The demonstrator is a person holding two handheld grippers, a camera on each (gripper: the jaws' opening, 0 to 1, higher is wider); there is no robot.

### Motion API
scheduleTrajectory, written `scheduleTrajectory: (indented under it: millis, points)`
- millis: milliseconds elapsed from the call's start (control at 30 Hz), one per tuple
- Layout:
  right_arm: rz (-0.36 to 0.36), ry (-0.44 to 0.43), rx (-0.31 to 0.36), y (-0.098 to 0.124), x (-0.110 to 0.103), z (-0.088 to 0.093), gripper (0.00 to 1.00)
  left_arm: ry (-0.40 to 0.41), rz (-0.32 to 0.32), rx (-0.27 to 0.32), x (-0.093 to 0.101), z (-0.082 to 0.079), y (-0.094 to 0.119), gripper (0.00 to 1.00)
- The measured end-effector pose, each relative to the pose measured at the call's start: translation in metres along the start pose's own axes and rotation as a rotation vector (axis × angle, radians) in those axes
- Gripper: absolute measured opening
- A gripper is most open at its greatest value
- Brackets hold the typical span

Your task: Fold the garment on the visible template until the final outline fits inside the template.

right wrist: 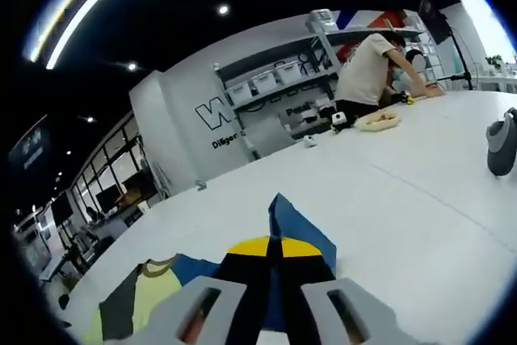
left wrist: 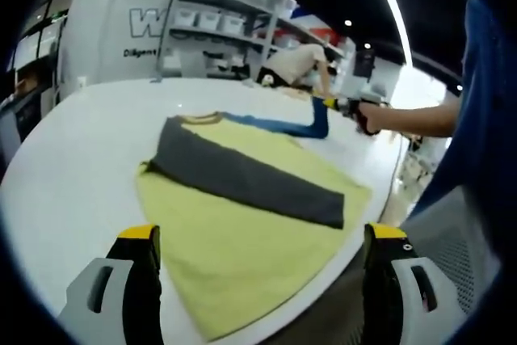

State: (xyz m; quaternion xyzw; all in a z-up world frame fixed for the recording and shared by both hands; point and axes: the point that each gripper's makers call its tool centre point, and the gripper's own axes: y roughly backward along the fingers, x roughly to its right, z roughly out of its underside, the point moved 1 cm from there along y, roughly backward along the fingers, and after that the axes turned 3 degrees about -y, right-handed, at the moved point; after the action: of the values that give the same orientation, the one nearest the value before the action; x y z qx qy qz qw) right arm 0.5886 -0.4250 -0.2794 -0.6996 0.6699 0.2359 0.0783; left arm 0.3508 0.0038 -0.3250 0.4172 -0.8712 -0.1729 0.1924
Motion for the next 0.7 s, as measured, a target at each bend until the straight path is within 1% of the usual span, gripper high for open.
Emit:
scheduleTrajectory:
  millis: [67, 100, 133, 167, 233, 333, 433, 500, 667, 700]
  points:
    - [-0.022, 0.007, -0.005, 0.0, -0.006, -0.002, 0.0, 0.001, -0.001, 0.004, 0.0, -0.001, 0.0, 0.99]
    - [-0.051, 0.014, -0.018, -0.001, -0.027, 0.003, 0.0, 0.001, -0.003, 0.007, -0.001, -0.001, 0.0, 0.99]
    - [-0.064, 0.025, -0.02, -0.001, -0.034, 0.004, 0.0, -0.002, -0.005, 0.01, -0.001, -0.002, 0.0, 0.99]
    - [-0.07, 0.029, -0.023, -0.003, -0.031, 0.003, 0.0, -0.004, -0.007, 0.011, -0.002, -0.003, 0.0, 0.99]
    - [-0.108, 0.029, -0.034, -0.006, -0.047, 0.009, 0.0, -0.008, -0.008, 0.015, -0.001, -0.004, 0.0, 0.99]
    - [-0.128, 0.037, -0.039, -0.005, -0.054, 0.007, 0.0, -0.015, -0.008, 0.019, 0.001, -0.006, 0.001, 0.99]
    - [-0.166, 0.035, -0.049, -0.01, -0.073, 0.012, 0.0, -0.02, -0.012, 0.024, 0.0, -0.007, 0.002, 0.99]
    - [-0.184, 0.038, -0.047, -0.009, -0.084, 0.013, 0.0, -0.021, -0.014, 0.029, -0.001, -0.008, 0.002, 0.99]
    - [-0.219, 0.032, -0.056, -0.01, -0.102, 0.016, 0.0, -0.026, -0.021, 0.037, -0.002, -0.009, 0.002, 0.99]
    - [-0.229, 0.036, -0.057, -0.009, -0.108, 0.017, 0.0, -0.026, -0.021, 0.038, -0.002, -0.01, 0.002, 0.99]
